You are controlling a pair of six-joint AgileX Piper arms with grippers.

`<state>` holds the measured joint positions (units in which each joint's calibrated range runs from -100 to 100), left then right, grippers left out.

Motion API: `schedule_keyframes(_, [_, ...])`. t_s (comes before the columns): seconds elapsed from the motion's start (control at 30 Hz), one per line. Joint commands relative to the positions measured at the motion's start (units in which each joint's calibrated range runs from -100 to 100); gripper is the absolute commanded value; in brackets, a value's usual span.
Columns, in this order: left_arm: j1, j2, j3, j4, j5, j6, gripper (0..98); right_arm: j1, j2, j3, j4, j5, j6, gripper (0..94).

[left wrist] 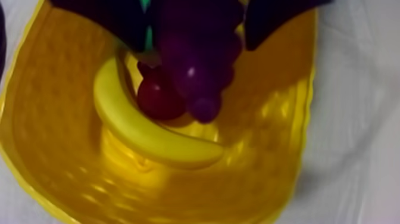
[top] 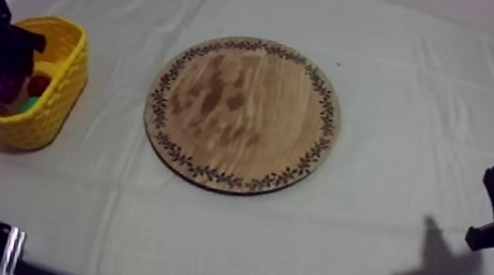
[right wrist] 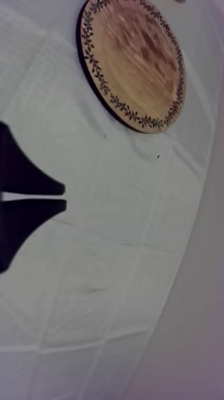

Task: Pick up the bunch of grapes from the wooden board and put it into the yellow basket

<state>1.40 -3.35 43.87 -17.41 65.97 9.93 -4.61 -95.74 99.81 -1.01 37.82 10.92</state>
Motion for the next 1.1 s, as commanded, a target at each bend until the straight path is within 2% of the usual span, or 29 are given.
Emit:
schedule_keyframes(0.0, [0.08,-0.16,-0.2,-0.13,0.0,0.93,87.1,0.02,-0.01,-0.03,0.01,0.0,0.0,0.4])
schedule_keyframes(0.1, [0.29,-0.7,-0.4,-0.45,-0.8,2.01,93.2,0.02,-0.01,-0.03,0.01,0.0,0.02,0.4])
schedule_keyframes(0.2, [0.32,-1.75,-0.92,-0.65,-1.83,2.87,90.9,0.02,-0.01,-0.03,0.01,0.0,0.04,0.4])
schedule_keyframes(0.4, [-0.6,-9.07,-0.74,-0.49,-9.03,3.77,64.0,0.02,-0.01,-0.03,0.01,0.0,0.04,0.4])
schedule_keyframes(0.6, [-2.59,-23.38,9.03,-0.48,-23.62,2.57,28.2,0.02,-0.01,-0.03,0.01,0.0,0.05,0.4])
schedule_keyframes(0.67, [-2.92,-28.81,12.87,-0.56,-27.58,2.35,19.8,0.02,-0.01,-0.03,0.01,0.0,0.05,0.4])
schedule_keyframes(0.83, [-3.74,-42.2,20.29,-0.04,-31.67,1.76,10.5,0.02,-0.01,-0.03,0.01,0.0,0.02,0.4])
schedule_keyframes(0.93, [-5.18,-51.16,24.95,2.3,-34.52,0.29,5.8,0.02,-0.01,-0.03,0.01,0.0,0.03,0.4])
schedule_keyframes(1.07, [-4.61,-61.33,30.89,3.99,-35.11,-1.07,1.9,0.02,-0.01,-0.03,0.01,0.0,0.01,0.4])
